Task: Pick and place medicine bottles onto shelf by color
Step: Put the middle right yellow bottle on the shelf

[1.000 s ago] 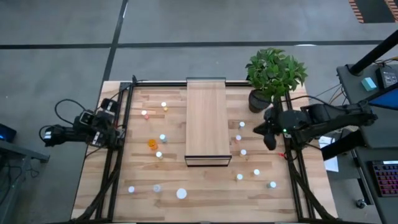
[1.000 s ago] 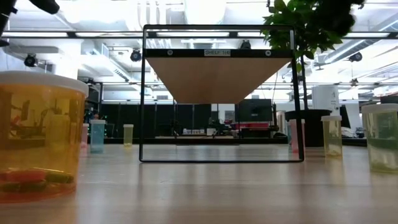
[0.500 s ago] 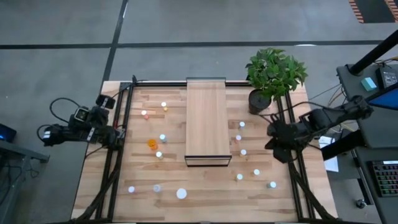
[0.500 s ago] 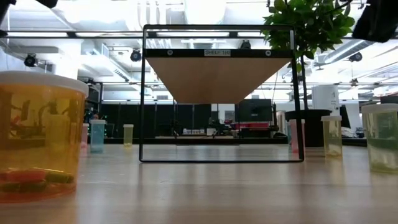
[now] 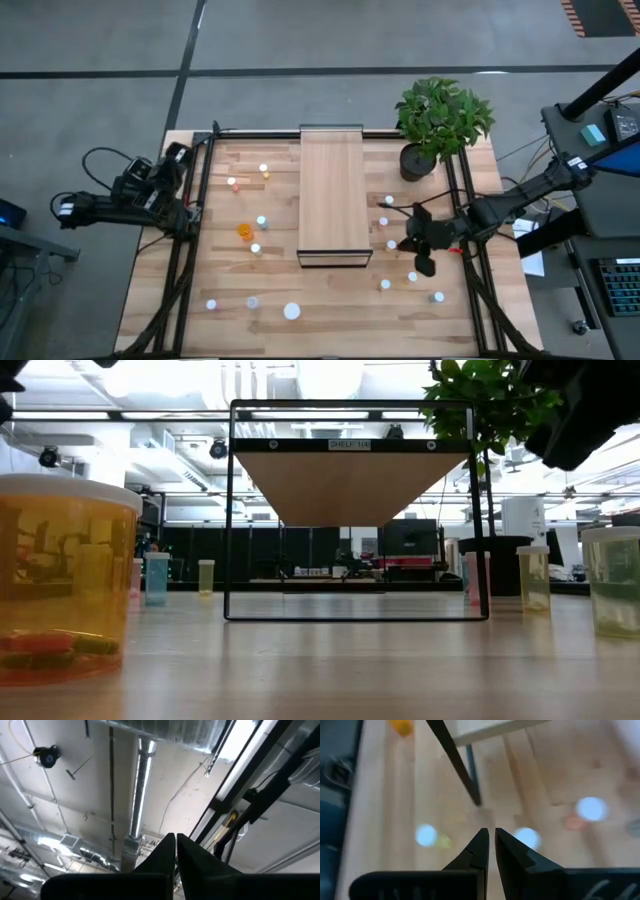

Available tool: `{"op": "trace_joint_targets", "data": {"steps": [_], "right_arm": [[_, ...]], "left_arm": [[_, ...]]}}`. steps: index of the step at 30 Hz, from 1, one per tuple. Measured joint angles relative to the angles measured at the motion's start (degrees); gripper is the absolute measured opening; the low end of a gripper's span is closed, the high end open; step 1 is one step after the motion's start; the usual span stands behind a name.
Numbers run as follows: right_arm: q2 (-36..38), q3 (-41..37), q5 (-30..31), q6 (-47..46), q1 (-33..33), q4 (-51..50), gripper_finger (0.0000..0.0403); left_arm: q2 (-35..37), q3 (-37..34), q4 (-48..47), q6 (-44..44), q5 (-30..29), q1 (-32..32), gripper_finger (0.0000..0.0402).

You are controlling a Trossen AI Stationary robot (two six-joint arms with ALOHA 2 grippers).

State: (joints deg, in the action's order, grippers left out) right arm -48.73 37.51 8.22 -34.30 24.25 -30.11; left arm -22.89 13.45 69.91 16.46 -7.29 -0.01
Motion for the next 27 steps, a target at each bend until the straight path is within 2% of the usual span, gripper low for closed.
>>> {"op": "trace_joint_targets", "data": {"steps": [3, 6, 12, 14, 19, 27], "right_arm": [[-1.83, 0.03, -0.7, -2.63, 0.01, 3.33, 0.0022], [-3.56, 2.15, -0.67, -3.13, 0.38, 2.59, 0.0022], [-6.04, 6.16, 1.79, 7.41, 2.54, -3.1, 0.0013], [-7.04, 6.17, 3.78, 7.19, 2.64, -4.03, 0.0018], [-9.96, 6.16, 5.95, 6.97, 2.36, -4.09, 0.0065], [-14.38, 5.27, 10.37, 7.25, 2.36, -5.25, 0.0177]], "left_arm": [[-3.4, 1.28, -0.07, 2.03, -1.97, 0.0, 0.0], [-6.49, 2.83, -0.74, 2.72, -3.63, 0.0, 0.0], [-11.17, 4.82, -2.21, 2.79, -7.49, 0.0, 0.0], [-12.28, 5.11, -2.02, 2.84, -7.65, 0.0, 0.0], [-13.88, 5.73, -1.92, 4.67, -7.65, 0.0, 0.0], [-14.95, 5.79, -1.88, 5.69, -8.02, 0.0, 0.0]]}}
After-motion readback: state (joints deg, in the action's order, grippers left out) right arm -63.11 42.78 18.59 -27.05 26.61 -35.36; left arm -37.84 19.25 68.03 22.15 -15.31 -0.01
